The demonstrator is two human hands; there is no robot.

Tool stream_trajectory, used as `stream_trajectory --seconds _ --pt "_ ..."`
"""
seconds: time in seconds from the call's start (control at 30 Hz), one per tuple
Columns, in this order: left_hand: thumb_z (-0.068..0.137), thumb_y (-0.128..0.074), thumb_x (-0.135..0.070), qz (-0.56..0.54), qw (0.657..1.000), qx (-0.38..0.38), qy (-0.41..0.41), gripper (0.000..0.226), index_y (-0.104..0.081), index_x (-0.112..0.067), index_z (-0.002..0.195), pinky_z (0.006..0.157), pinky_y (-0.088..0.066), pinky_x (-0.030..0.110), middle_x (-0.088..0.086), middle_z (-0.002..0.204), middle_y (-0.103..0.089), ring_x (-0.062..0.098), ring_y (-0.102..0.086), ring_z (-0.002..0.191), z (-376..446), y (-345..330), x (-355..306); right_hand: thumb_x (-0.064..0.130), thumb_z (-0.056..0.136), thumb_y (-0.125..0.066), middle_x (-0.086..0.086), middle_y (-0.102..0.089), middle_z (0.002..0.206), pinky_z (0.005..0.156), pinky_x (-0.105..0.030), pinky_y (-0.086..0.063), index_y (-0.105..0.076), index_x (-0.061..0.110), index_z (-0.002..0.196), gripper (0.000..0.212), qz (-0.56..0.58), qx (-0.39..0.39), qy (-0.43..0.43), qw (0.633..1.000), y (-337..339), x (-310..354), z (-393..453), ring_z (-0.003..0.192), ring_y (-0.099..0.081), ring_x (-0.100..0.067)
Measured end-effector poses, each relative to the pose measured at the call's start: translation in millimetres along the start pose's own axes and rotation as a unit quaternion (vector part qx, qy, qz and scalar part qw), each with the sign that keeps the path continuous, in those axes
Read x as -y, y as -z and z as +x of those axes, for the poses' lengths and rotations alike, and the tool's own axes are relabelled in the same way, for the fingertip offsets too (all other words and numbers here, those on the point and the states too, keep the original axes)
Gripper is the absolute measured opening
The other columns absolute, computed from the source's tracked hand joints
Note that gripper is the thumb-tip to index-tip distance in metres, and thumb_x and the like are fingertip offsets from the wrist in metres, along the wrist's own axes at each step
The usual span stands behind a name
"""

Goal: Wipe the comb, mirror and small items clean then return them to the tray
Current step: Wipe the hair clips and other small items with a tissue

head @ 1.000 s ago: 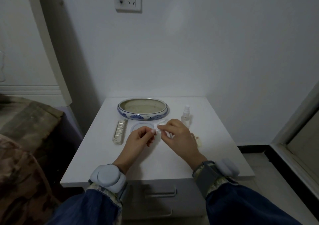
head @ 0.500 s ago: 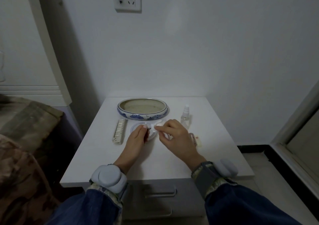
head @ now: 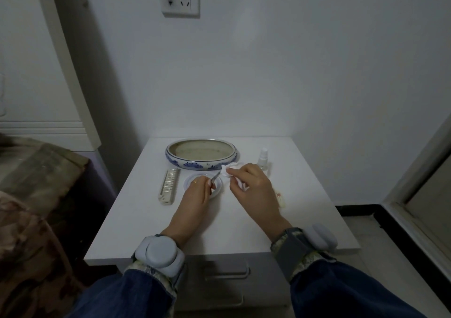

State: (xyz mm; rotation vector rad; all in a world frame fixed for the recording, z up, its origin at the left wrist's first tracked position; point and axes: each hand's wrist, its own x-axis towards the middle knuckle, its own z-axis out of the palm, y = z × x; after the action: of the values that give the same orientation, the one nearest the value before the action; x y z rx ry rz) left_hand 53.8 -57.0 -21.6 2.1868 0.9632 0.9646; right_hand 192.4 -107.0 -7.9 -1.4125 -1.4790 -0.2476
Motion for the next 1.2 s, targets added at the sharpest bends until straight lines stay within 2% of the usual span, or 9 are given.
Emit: stream_trajectory --seconds 0.2,0.27,0.37,0.5,0.73,0.87,0.97,1.13,1.2 --pt "0.095 -0.043 -0.002 0.055 0.998 0.025 -0.031 0.02 -0.055 -0.012 0.083 0.069 -0.032 0.006 -0.012 0.073 -0.044 -0.001 -0.042 0.07 1 1 0 0.009 0.079 -0.058 -0.007 -0.054 0.068 0.065 -0.019 -0.038 -0.072 0.005 0.093 0.02 0.001 0.035 0.027 0.999 0 -1 -2 0.071 -0.043 -0.011" --pt "0.093 -0.043 -0.005 0.057 0.997 0.018 -0.055 0.019 -0.055 -0.015 0.082 0.069 -0.033 0.006 -0.014 0.071 -0.044 -0.001 -0.043 0.069 1 3 -1 0.013 0.079 -0.056 -0.006 -0.054 0.067 0.063 -0.018 -0.037 -0.072 0.006 0.092 0.022 -0.006 0.056 0.034 0.998 -2 -2 -3 0.07 -0.042 -0.01" --pt "0.086 -0.04 -0.013 0.054 0.996 0.011 -0.071 0.02 -0.059 -0.01 0.079 0.07 -0.033 0.004 -0.008 0.072 -0.048 -0.001 -0.044 0.067 0 5 -2 0.007 0.074 -0.061 -0.007 -0.054 0.067 0.065 -0.017 -0.037 -0.073 0.005 0.089 0.019 -0.023 0.051 -0.002 0.998 -4 -10 -3 0.071 -0.042 -0.01" --pt "0.085 -0.042 -0.013 0.047 0.996 -0.002 -0.073 0.02 -0.061 -0.007 0.08 0.07 -0.032 0.001 -0.017 0.071 -0.044 -0.004 -0.044 0.068 -1 6 -2 0.008 0.075 -0.059 -0.007 -0.056 0.071 0.069 -0.025 -0.042 -0.073 0.005 0.091 0.022 -0.036 0.019 -0.068 0.997 0 -17 -1 0.074 -0.047 -0.012" --pt "0.085 -0.042 -0.012 0.045 0.997 -0.015 -0.068 0.017 -0.057 -0.012 0.077 0.068 -0.033 0.005 -0.005 0.073 -0.051 0.002 -0.042 0.067 -1 6 -2 0.009 0.078 -0.06 -0.005 -0.055 0.068 0.065 -0.017 -0.038 -0.073 0.006 0.092 0.019 -0.009 0.065 0.041 0.997 2 -3 -1 0.072 -0.043 -0.01" --pt "0.088 -0.041 -0.017 0.027 0.998 -0.017 -0.059 0.019 -0.058 -0.013 0.079 0.068 -0.035 0.007 -0.009 0.073 -0.051 0.002 -0.047 0.069 -3 6 -3 0.006 0.074 -0.06 -0.007 -0.056 0.07 0.068 -0.024 -0.042 -0.073 0.005 0.091 0.021 -0.021 0.039 -0.026 0.999 0 -15 -2 0.073 -0.05 -0.015" --pt "0.088 -0.041 -0.019 0.019 0.998 -0.028 -0.046 0.026 -0.061 -0.005 0.081 0.068 -0.035 0.009 -0.002 0.075 -0.055 0.006 -0.045 0.065 -1 6 -2 0.006 0.076 -0.059 -0.009 -0.057 0.072 0.072 -0.026 -0.042 -0.072 0.003 0.093 0.022 -0.026 0.015 -0.059 0.998 3 -17 -1 0.075 -0.055 -0.022" --pt "0.094 -0.043 -0.012 0.023 0.998 -0.027 -0.047 0.022 -0.061 -0.006 0.083 0.069 -0.035 0.008 -0.004 0.075 -0.054 0.004 -0.049 0.07 -2 6 0 0.006 0.077 -0.061 -0.007 -0.055 0.07 0.067 -0.019 -0.038 -0.072 0.005 0.094 0.02 -0.006 0.057 0.044 0.997 1 -4 -1 0.073 -0.044 -0.011" --pt "0.091 -0.04 -0.02 0.015 0.999 -0.023 -0.04 0.028 -0.062 -0.004 0.083 0.068 -0.036 0.009 -0.003 0.075 -0.055 0.005 -0.05 0.07 -2 6 0 0.005 0.076 -0.061 -0.006 -0.055 0.07 0.067 -0.019 -0.038 -0.072 0.006 0.094 0.02 -0.011 0.061 0.031 0.998 -1 -9 -3 0.073 -0.043 -0.01"
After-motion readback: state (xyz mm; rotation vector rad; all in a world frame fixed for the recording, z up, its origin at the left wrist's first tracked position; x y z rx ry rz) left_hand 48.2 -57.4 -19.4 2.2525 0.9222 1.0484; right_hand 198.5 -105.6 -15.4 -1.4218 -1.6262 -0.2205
